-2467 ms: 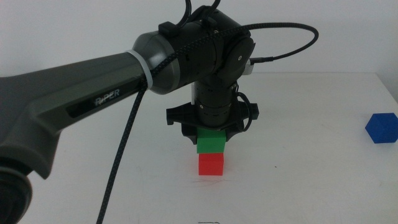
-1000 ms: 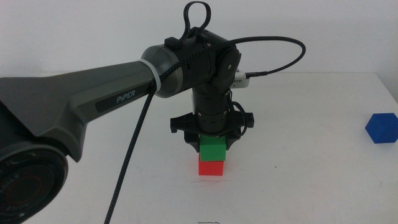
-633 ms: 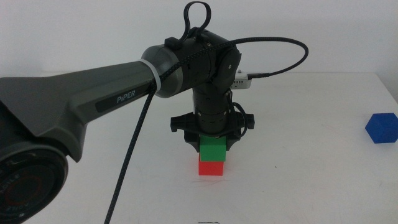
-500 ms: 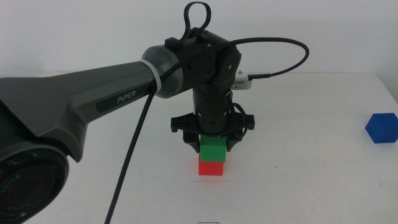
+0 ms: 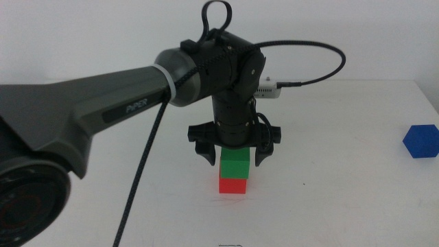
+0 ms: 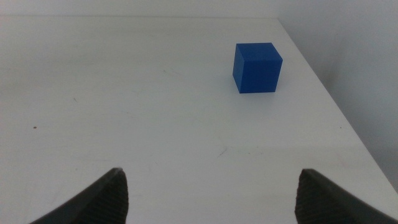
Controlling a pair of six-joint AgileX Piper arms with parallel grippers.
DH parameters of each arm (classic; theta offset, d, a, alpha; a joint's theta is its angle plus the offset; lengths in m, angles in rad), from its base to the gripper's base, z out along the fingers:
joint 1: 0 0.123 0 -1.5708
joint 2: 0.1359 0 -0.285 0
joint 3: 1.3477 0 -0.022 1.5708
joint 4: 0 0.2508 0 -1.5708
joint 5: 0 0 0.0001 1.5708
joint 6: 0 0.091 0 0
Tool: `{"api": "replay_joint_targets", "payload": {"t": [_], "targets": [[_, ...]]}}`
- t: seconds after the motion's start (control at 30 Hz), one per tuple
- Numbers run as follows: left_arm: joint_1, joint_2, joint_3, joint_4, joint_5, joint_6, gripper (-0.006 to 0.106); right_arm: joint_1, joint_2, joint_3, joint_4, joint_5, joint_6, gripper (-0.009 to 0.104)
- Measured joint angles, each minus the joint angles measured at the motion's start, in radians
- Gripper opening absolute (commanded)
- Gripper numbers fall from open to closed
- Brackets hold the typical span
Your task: Stack red cubes first, then green, then blue cubes in a specific spot.
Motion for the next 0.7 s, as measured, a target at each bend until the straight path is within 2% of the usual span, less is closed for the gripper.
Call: {"api": "replay_joint_targets", "payload": {"t": [0.37,0.7], "targets": [[0.013,-0.137,-0.033,0.030,0.077,0.107,0.094,0.000,0.000,0.000,-0.001,0.000,0.000,0.080],[0.114,-0.431,-0.087,0.002,0.101,0.511,0.094,0.000,0.000,0.000,-0.001,0.000,0.000,0.080]]}}
